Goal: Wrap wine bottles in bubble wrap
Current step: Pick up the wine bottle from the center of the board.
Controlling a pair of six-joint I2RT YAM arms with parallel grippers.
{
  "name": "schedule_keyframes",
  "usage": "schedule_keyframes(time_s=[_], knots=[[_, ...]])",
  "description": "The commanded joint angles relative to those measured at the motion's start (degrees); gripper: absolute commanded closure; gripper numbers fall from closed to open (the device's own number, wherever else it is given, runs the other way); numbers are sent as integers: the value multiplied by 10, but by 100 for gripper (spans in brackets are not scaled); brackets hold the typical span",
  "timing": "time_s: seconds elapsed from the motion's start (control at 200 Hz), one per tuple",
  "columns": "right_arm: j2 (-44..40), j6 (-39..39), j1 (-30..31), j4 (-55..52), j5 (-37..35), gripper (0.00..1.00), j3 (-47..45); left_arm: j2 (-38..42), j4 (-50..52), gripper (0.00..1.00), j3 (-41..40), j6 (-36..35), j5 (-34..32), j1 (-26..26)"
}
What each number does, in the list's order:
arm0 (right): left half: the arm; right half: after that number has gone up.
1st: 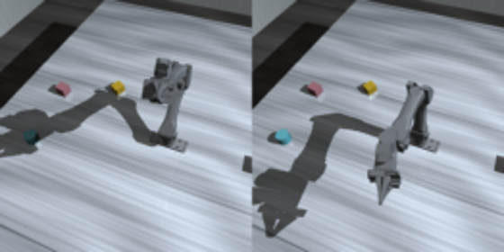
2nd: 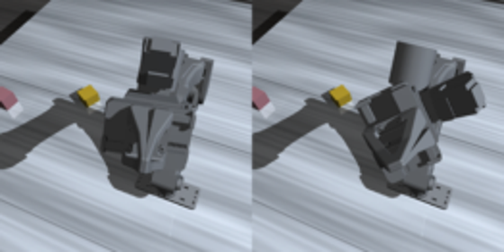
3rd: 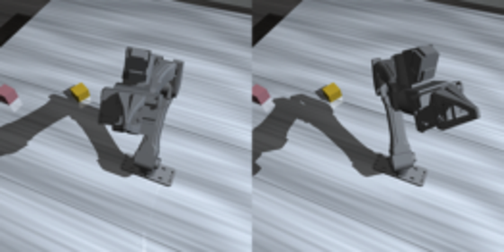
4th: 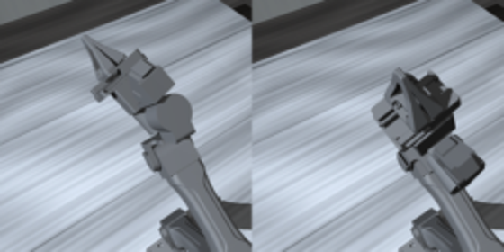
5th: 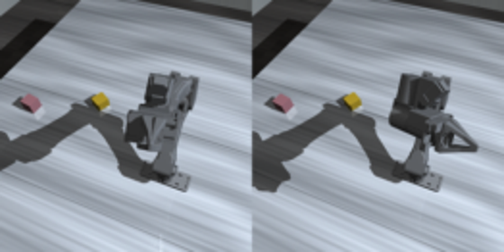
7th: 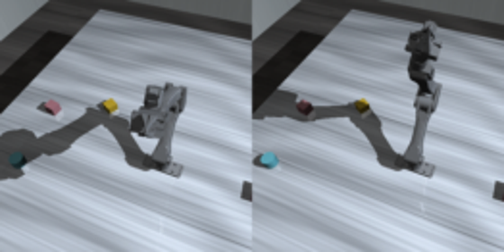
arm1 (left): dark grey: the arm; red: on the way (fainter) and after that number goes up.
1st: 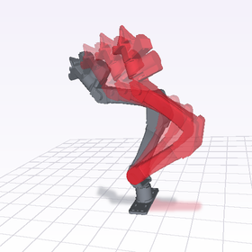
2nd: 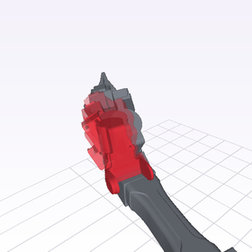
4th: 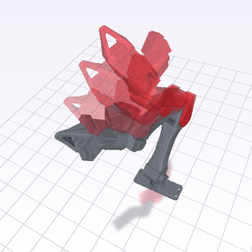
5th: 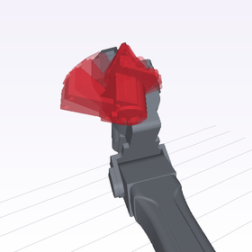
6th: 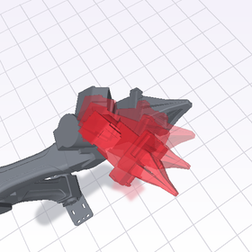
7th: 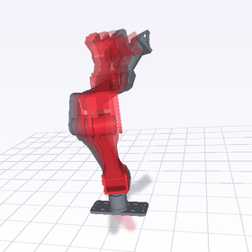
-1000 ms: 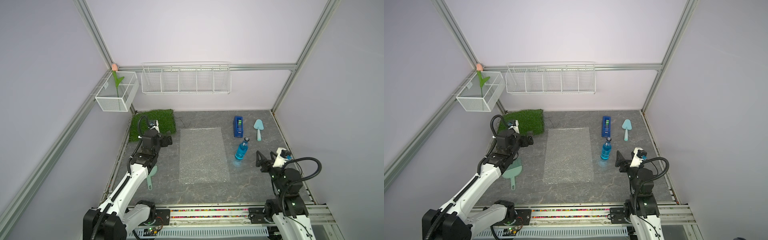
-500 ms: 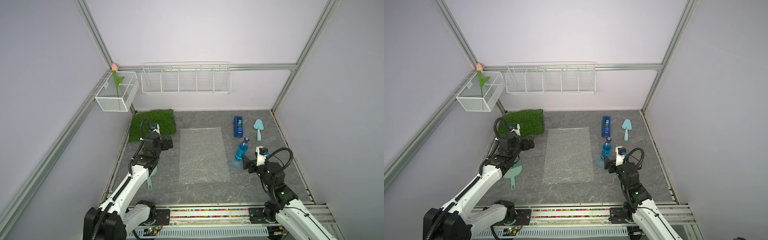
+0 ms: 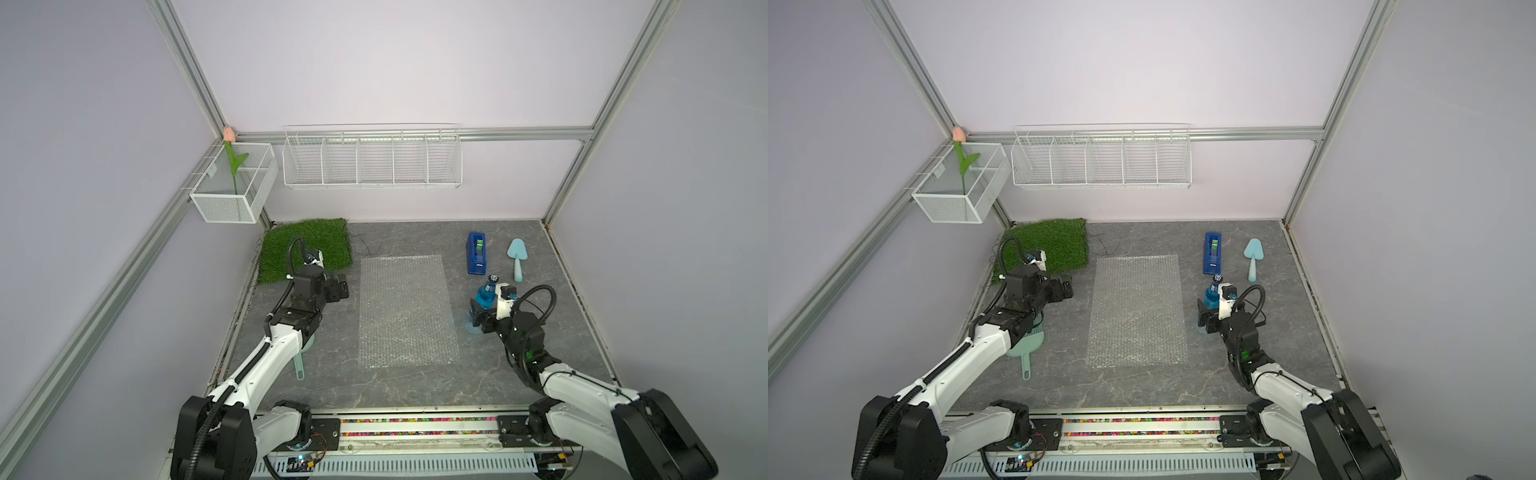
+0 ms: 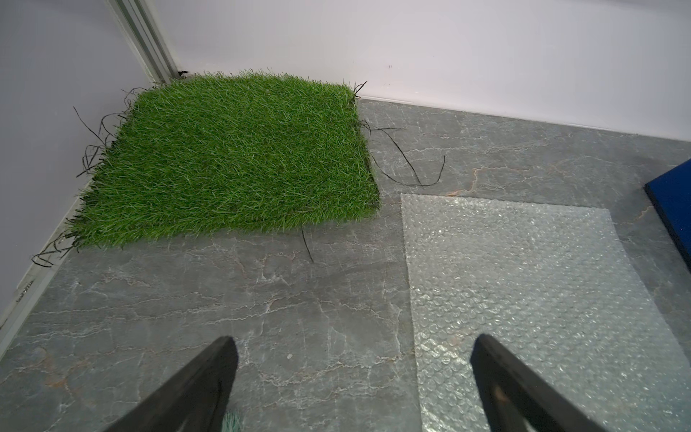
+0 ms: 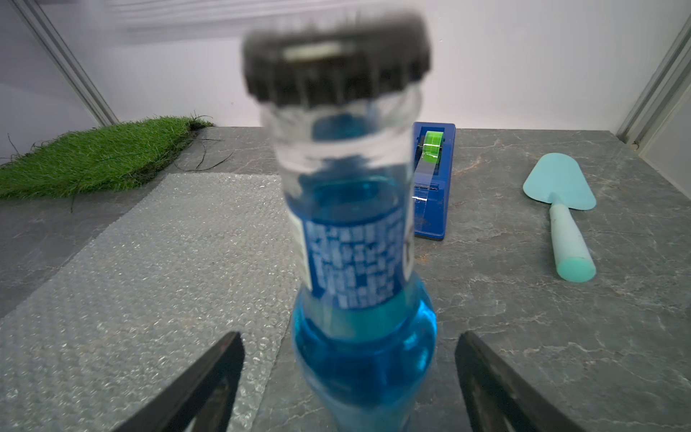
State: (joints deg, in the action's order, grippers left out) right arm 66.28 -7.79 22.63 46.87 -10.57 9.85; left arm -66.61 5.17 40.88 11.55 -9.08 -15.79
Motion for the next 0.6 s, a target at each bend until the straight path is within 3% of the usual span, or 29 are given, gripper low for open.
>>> schedule_keyframes(time_s=[0.0, 0.125, 0.325, 0.445, 0.595], knots=[[53, 2, 8, 138, -22, 2, 2, -8, -9, 0, -1, 13, 2, -2], [115, 8, 14, 202, -37, 6, 4, -14, 6, 0, 4, 17, 7, -2], [227, 23, 24, 353, -57, 26, -3, -12, 40, 0, 10, 25, 16, -2], [254, 34, 37, 352, -71, 35, 7, -5, 52, 0, 11, 33, 20, -2], [262, 51, 46, 353, -87, 58, 16, -3, 84, 2, 10, 66, 38, -7]])
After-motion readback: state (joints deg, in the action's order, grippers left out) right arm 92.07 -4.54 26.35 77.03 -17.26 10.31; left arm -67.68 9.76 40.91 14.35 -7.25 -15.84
